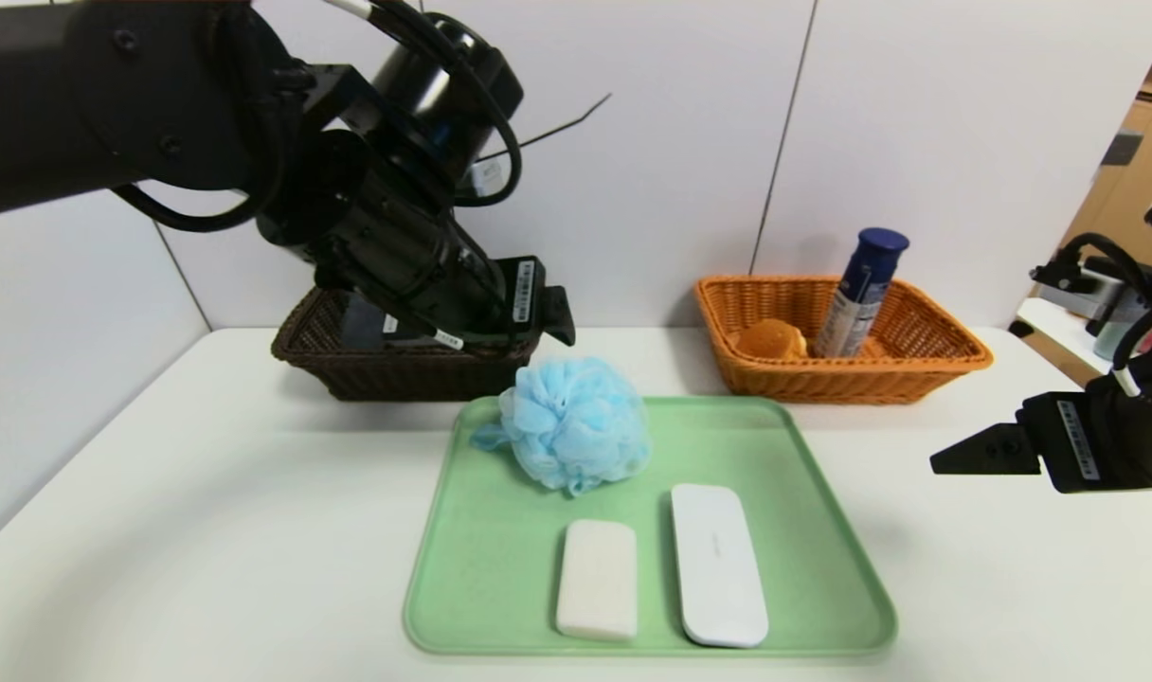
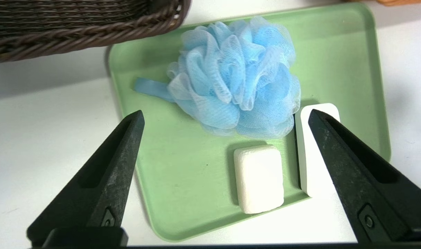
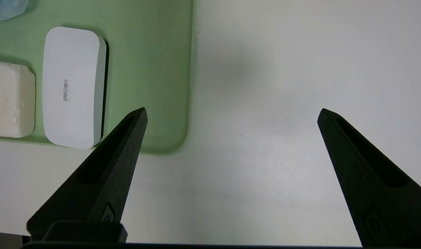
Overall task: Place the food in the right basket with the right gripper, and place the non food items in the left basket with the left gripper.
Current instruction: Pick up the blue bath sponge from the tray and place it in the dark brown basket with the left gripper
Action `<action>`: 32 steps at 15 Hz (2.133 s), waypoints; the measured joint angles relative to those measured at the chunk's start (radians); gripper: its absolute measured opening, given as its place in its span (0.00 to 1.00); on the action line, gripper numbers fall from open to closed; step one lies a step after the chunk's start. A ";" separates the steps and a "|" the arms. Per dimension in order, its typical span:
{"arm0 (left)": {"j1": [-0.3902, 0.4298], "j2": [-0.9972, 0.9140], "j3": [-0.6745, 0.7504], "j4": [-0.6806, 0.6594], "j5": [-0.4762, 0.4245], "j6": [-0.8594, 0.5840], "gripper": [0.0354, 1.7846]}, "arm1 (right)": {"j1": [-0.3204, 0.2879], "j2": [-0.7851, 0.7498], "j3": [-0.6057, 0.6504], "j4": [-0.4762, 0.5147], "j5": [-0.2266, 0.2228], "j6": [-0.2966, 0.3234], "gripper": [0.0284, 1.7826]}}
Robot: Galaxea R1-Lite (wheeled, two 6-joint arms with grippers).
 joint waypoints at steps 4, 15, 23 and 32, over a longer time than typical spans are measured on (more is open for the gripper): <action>-0.045 0.062 0.000 -0.070 0.025 0.005 0.94 | -0.003 -0.004 0.026 -0.003 0.002 -0.002 0.95; -0.074 0.236 0.000 -0.125 0.026 0.015 0.94 | -0.001 -0.003 0.074 -0.012 0.003 -0.002 0.95; -0.074 0.340 -0.001 -0.149 0.027 0.027 0.94 | 0.001 -0.010 0.142 -0.106 0.001 -0.011 0.95; -0.074 0.355 0.000 -0.161 0.024 0.021 0.46 | 0.008 -0.017 0.153 -0.107 0.001 -0.011 0.95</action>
